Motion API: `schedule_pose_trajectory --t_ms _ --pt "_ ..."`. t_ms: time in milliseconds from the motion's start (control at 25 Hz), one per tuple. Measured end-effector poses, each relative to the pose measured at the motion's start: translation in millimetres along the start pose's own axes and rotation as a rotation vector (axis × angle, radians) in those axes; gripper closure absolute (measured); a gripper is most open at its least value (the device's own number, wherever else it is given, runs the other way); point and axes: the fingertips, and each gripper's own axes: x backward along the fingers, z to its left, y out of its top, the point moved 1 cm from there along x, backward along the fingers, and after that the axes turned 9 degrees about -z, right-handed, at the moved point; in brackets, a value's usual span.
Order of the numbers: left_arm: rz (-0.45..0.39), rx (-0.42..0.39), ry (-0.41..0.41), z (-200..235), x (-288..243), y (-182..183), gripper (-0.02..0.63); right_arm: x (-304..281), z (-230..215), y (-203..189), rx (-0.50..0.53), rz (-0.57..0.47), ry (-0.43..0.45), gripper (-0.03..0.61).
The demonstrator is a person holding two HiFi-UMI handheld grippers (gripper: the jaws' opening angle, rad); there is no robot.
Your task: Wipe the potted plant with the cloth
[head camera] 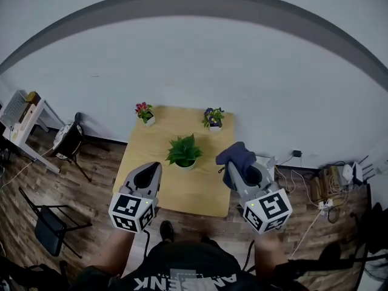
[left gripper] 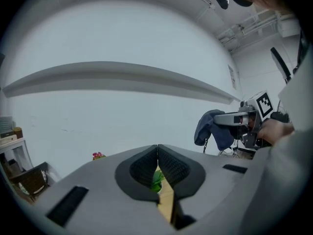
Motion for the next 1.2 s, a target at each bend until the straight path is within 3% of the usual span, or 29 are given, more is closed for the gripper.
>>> schedule_pose_trajectory --t_ms 320,800,1040,1200 --pt "-0.011 -0.012 -0.093 51 -23 2 0.611 -42 5 3 0.009 0.004 -0.088 0.528" --pt "-0.011 0.013 -0.208 74 -52 -12 0.609 -64 9 -3 0.030 0.052 -0.172 0.528" --pt "0.033 -0.057 -0.309 75 -60 -28 0.601 -65 13 -7 0.034 0.079 -0.229 0.528" --pt "0.083 -0.113 -0.394 69 -67 -48 0.538 -59 14 -17 0.010 0.095 -0.274 0.528"
